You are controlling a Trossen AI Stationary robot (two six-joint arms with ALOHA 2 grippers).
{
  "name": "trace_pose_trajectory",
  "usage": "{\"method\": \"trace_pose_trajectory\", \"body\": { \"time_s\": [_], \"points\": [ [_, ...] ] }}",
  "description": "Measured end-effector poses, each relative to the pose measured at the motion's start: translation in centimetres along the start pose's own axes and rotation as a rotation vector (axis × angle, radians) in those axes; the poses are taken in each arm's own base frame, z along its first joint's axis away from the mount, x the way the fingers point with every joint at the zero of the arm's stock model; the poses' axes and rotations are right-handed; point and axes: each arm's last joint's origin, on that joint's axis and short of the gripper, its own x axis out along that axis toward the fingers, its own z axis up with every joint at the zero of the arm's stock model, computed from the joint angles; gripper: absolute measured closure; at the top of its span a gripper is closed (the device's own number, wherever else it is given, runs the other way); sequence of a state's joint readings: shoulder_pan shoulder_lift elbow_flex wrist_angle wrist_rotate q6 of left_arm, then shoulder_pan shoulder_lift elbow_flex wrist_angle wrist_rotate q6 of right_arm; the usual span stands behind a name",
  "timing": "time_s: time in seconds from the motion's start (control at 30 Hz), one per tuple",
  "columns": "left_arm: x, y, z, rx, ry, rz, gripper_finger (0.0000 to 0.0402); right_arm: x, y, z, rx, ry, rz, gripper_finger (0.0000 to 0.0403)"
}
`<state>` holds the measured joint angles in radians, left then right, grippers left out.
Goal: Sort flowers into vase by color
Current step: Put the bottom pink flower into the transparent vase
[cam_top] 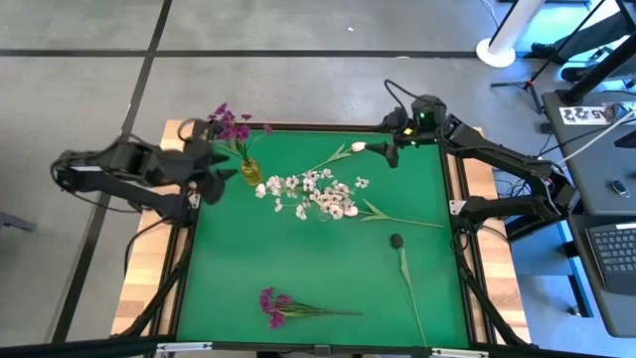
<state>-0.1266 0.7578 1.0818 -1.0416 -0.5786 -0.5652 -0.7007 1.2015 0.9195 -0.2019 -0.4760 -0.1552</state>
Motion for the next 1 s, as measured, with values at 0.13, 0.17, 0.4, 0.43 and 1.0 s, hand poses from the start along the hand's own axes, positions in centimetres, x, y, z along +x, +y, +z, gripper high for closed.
{"method": "trace_pose_trajectory", "body": {
  "time_s": [0.13, 0.17, 0.4, 0.43, 1.0],
  "points": [
    [0.9, -1.5, -1.5, 0.046, -0.062, -0.016, 0.0175, 0.0, 0.0, -0.4, 0.007, 0.040, -0.010, 0.0110],
    [1.0, -2.0, -1.8, 0.050, -0.084, -0.029, 0.0175, 0.0, 0.0, -0.6, 0.007, 0.057, -0.020, 0.0110],
    [1.1, -4.8, -4.4, 0.071, -0.235, -0.123, 0.0175, 0.2, 0.0, -2.1, 0.033, 0.200, -0.021, 0.0110],
    [1.2, -5.1, -4.9, 0.079, -0.247, -0.125, 0.0175, 0.3, 0.1, -2.3, 0.042, 0.216, -0.013, 0.0110],
    [3.3, -6.1, -10.3, 0.012, -0.310, -0.127, 0.0175, 3.6, 11.0, -5.8, -0.119, 0.602, 0.080, 0.0110]
  ]
}}
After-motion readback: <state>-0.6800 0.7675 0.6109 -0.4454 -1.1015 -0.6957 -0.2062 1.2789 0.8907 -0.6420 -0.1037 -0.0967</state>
